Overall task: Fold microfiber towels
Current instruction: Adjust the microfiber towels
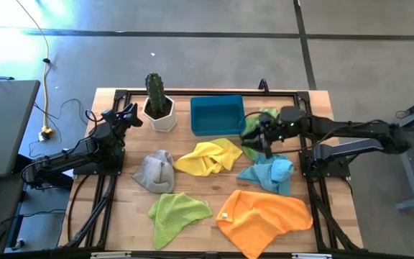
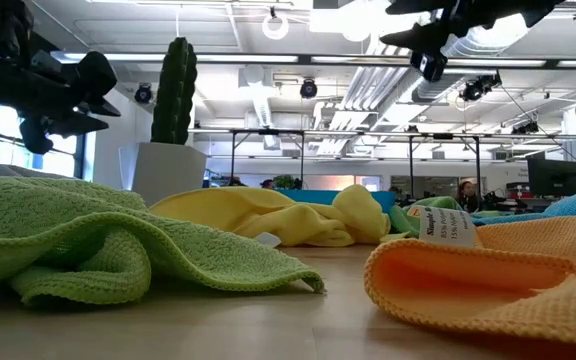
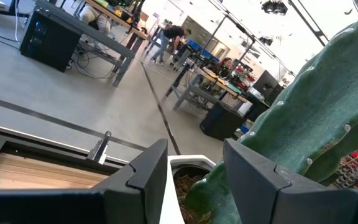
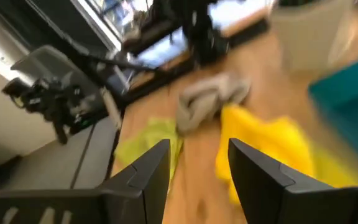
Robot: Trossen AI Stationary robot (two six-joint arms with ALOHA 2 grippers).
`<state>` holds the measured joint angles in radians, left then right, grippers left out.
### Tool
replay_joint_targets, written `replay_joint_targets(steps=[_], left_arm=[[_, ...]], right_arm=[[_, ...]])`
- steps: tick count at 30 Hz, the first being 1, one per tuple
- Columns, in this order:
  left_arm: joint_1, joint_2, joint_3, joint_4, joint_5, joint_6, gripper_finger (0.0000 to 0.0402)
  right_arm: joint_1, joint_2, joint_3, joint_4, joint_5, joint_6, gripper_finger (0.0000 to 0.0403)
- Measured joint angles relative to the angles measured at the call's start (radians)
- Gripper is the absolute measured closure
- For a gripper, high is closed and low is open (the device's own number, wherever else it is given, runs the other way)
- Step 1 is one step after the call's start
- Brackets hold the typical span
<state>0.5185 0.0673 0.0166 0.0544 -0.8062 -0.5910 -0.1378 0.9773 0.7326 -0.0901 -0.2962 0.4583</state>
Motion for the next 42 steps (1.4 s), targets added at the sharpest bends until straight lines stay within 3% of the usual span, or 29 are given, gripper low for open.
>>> replay_joint_targets(steps=[6,10,14,22,29,37,42], left_arm=[[0.000,0.000,0.000,0.000,0.000,0.000,0.0254],[0.000,0.000,0.000,0.000,0.000,0.000,0.0254],[0.000,0.000,0.000,0.000,0.000,0.000,0.0254],[0.000,0.000,0.000,0.000,0.000,0.000,0.0254],[0.000,0.000,0.000,0.000,0.000,0.000,0.0254],[0.000,0.000,0.000,0.000,0.000,0.000,0.0254],[0.000,0.000,0.000,0.000,0.000,0.000,0.0254]], right_arm=[[0.119,0.105,0.000,-0.176,-0.097,0.037,0.0249],[0.215,0.185,0.000,-0.249,-0.159,0.179,0.0249],[0.330,0.255,0.000,-0.212,-0.206,0.302,0.0249],[0.504,0.386,0.000,-0.073,-0.199,0.392,0.0249],[0.567,0.502,0.000,0.007,-0.077,0.351,0.0249],[0.566,0.568,0.000,0.005,0.223,0.177,0.0249],[0.566,0.602,0.000,-0.031,0.326,0.061,0.0249]])
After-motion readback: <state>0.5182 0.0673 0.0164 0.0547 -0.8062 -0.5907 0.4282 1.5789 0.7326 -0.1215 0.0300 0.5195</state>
